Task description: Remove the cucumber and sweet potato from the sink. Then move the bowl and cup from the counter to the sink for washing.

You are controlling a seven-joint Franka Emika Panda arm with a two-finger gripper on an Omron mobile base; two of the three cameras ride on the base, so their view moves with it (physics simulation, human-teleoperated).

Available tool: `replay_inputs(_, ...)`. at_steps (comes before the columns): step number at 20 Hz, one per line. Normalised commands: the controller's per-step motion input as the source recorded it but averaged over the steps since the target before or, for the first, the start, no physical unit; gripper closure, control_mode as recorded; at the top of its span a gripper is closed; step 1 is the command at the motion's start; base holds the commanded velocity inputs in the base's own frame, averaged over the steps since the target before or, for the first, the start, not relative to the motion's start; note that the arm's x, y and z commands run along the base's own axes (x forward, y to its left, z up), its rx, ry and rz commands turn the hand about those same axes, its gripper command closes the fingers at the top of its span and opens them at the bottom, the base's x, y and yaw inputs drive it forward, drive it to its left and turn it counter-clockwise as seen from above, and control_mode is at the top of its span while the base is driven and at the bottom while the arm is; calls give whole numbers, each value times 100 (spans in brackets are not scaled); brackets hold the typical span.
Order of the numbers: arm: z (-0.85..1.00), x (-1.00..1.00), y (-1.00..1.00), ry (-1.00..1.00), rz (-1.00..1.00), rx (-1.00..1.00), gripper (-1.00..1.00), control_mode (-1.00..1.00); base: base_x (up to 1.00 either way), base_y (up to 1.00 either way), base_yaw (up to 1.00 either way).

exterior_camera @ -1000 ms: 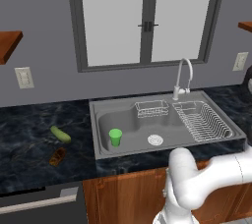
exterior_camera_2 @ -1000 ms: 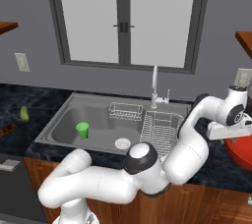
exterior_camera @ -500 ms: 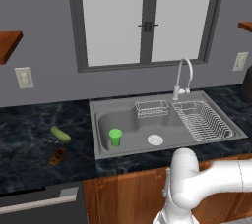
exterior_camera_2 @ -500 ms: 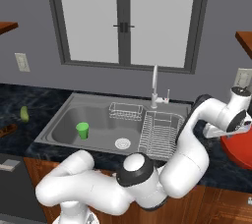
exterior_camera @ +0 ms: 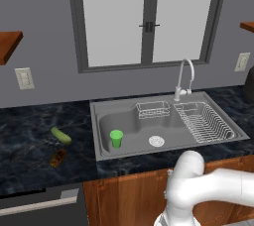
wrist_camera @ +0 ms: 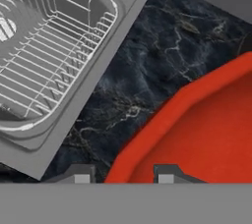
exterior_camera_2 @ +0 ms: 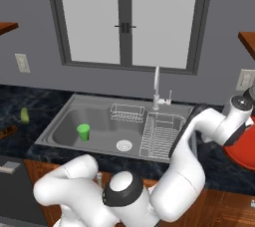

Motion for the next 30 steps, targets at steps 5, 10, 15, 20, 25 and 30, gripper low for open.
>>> replay_inputs(5, 33, -13, 22, -1, 19, -14, 100, -100, 0, 0, 0)
replay_inputs(10, 35, -16, 19, 3, 21, -18, 100, -100, 0, 0, 0)
replay_inputs(15, 34, -20, 11, 10, 20, -17, 100, -100, 0, 0, 0)
replay_inputs(20, 27, -18, 5, 14, 17, -8, 100, -100, 0, 0, 0)
replay_inputs(25, 15, -19, 9, 16, 9, -8, 100, -100, 0, 0, 0)
replay_inputs(30, 16, -25, 16, 9, 8, -1, 100, -100, 0, 0, 0)
